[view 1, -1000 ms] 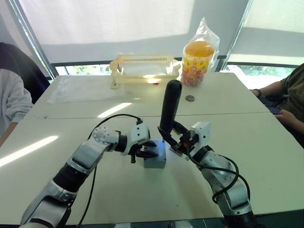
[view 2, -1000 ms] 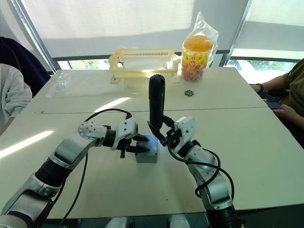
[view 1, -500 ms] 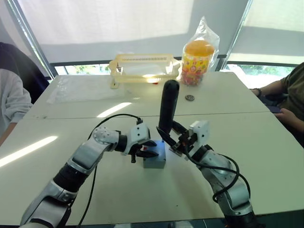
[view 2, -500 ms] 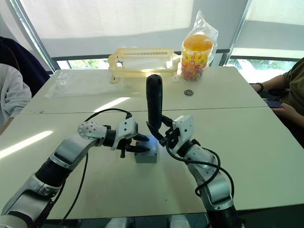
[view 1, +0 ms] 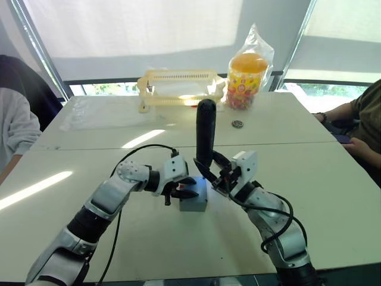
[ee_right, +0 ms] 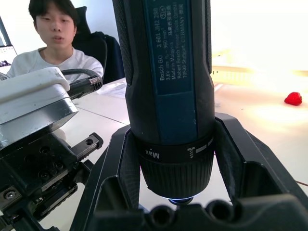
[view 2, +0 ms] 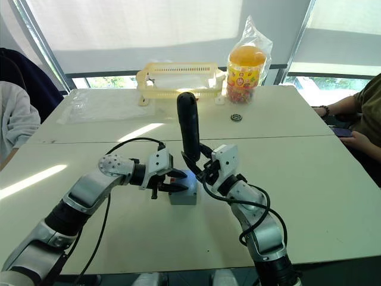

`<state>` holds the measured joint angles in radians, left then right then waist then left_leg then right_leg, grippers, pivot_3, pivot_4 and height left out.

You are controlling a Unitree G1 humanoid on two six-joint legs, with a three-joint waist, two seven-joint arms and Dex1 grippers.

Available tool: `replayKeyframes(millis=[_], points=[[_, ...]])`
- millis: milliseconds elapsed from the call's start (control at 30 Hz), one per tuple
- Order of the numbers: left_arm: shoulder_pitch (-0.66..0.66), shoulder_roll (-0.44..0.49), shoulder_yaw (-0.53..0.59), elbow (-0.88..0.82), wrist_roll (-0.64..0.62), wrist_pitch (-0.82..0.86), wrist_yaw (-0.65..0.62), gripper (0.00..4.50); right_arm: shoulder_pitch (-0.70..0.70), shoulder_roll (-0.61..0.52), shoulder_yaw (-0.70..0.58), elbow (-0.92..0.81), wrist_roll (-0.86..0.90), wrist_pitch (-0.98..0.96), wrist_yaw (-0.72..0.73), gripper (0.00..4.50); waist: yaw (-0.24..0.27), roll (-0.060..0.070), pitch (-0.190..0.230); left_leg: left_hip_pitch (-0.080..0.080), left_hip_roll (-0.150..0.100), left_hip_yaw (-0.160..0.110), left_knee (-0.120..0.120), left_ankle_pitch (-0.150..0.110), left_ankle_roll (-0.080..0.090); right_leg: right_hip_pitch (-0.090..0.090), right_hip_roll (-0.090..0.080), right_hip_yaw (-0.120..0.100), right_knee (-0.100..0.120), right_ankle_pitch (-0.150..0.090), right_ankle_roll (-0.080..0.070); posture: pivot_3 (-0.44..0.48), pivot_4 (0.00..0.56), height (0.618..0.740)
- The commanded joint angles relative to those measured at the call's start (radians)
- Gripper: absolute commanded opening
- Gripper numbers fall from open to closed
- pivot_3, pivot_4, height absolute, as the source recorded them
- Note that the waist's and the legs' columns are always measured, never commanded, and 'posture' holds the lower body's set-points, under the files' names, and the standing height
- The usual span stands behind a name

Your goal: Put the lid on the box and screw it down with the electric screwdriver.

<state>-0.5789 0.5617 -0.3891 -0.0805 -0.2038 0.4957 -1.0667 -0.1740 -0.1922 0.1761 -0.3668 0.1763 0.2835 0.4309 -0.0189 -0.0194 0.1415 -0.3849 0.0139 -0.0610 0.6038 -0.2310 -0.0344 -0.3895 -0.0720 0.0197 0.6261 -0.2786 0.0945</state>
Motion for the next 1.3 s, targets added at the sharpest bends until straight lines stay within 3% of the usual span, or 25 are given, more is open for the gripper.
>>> replayKeyframes(millis=[33,200,367,867,1300], points=[[0.04,0.019,-0.052,0.04,0.056,0.036,0.0,1.87,0.058,0.005,0.034,0.089,-0.01,0.059,-0.011,1.79,0.0,0.0,0.0,0.001,0.0,0.0,-0.001,0.0,0.0,0.0,-0.001,0.0,-0.001,0.0,0.0,0.0,0.15,0.74],[0.051,0.033,-0.031,0.044,0.051,0.032,0.002,1.87,0.028,0.027,-0.023,-0.026,0.052,0.037,-0.02,1.79,0.001,0.0,0.0,0.006,0.0,0.001,-0.008,0.0,0.0,0.003,-0.004,0.0,-0.008,0.001,-0.002,0.0,0.15,0.74],[0.064,0.039,-0.021,0.049,0.053,0.024,-0.003,1.87,0.019,0.037,-0.042,-0.145,0.111,0.098,-0.046,1.79,0.003,0.002,0.001,-0.003,0.0,0.001,-0.008,0.001,0.0,-0.002,0.0,0.0,-0.007,0.002,-0.003,0.0,0.15,0.74],[0.063,0.036,-0.029,0.058,0.066,0.021,-0.007,1.87,-0.094,0.007,-0.115,-0.321,0.221,0.259,-0.107,1.79,0.005,0.011,0.009,-0.005,-0.001,0.002,-0.008,0.001,0.0,-0.003,0.006,-0.001,-0.007,0.002,-0.003,0.0,0.15,0.74],[0.057,0.035,-0.031,0.062,0.07,0.018,-0.003,1.87,-0.052,-0.007,-0.062,-0.221,0.156,0.166,-0.094,1.79,0.005,0.011,0.009,-0.006,-0.001,0.002,-0.007,0.001,0.0,-0.003,0.007,-0.001,-0.006,0.002,-0.003,0.0,0.15,0.74]])
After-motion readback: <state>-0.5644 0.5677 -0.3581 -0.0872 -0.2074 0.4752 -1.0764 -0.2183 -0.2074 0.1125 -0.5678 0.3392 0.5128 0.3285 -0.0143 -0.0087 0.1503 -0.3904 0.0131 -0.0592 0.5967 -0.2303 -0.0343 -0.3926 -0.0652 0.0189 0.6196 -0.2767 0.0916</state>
